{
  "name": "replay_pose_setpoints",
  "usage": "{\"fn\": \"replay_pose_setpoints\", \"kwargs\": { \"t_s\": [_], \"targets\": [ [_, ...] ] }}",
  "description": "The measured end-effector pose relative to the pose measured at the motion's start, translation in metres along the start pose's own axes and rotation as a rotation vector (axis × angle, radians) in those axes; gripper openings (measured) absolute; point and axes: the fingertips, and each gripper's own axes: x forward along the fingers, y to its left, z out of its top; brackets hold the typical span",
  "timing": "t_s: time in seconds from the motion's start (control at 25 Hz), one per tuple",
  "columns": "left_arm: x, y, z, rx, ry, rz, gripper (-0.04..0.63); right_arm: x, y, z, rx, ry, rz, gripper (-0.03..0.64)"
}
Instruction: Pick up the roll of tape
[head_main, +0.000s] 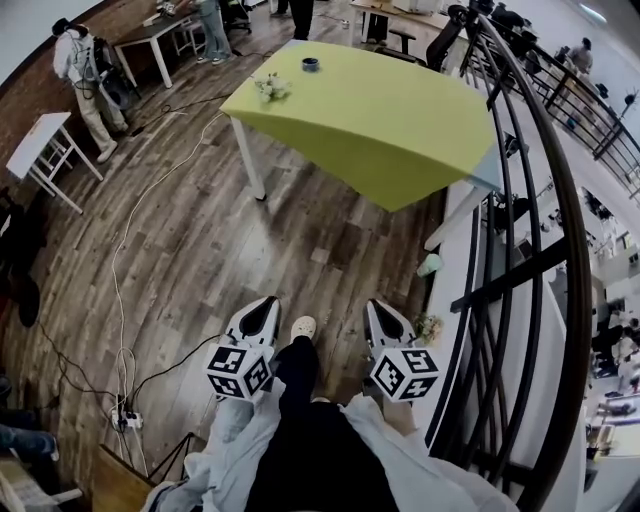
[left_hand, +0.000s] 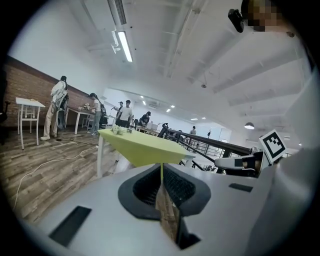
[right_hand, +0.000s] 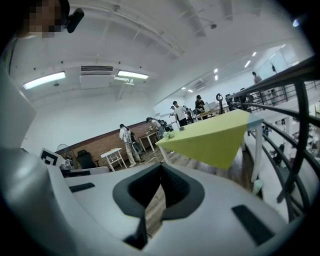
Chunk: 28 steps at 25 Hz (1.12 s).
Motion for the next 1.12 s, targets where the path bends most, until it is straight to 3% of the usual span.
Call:
{"fn": "replay_pose_setpoints", "kwargs": {
  "t_s": [0.6,1.12],
  "targets": [
    [0.123,0.066,0.067,0.007,0.008,-0.023,0.029,0.125,-0.037,0.073,-0.007,0.015,-0.042,0.008],
    [0.199,0.114,0.097,0.054,0.026,-0.083,0.029,0.208,-0.048,0.107,-0.023,-0.037,-0.083,0.029]
  ]
}}
